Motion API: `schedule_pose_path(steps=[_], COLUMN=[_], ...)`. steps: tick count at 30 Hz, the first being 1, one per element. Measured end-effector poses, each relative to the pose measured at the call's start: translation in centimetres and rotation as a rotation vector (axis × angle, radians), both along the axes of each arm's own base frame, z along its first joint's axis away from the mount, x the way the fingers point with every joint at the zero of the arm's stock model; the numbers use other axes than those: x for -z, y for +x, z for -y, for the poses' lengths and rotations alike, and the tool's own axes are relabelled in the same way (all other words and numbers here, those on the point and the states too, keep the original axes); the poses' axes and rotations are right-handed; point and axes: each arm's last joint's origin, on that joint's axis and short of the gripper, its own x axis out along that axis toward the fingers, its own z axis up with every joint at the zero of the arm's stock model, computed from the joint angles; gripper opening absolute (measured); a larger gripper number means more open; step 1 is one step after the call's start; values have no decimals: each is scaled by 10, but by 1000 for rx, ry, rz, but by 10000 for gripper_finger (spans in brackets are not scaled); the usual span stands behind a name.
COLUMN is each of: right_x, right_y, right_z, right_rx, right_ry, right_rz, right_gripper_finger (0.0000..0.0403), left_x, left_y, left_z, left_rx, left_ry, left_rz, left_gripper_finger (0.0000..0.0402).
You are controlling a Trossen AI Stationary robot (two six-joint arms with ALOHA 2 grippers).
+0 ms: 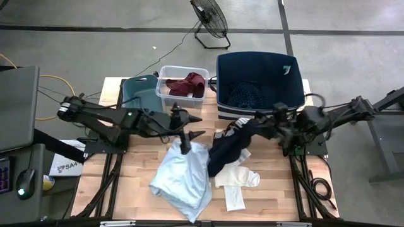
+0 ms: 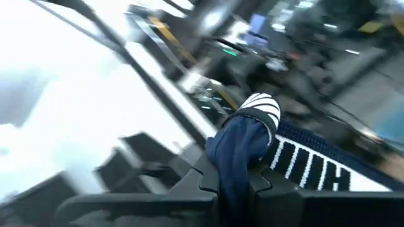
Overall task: Pick & Place Cloths
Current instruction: Put the blue boxer shorts into the transparent bin
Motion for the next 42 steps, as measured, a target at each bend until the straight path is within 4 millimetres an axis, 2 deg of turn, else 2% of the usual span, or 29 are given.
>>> schedule_pose_path(steps=[3,7,19,24,28,42], right_x=[-11,-20,-20,-20,-20,-15], right_y=[-10,-23,-28,-27,-24,-12], right_z=[1,2,4,7,13,27], right_rx=[-63,-123,-155,-125,-27,68], right_ry=[-33,-59,-103,-100,-77,-85], right_rz=[108,193,197,193,178,136], right_gripper_finger=[5,5,5,5,5,5], left_x=[6,14,37,46,51,48], left_y=[14,35,93,106,115,141], left_z=[4,9,8,4,4,12], left_rx=[1,-5,-19,-20,30,99], left_ry=[6,-5,-61,-93,-115,-116], left_rz=[26,85,335,389,432,459], left_gripper_finger=[253,267,269,269,269,269])
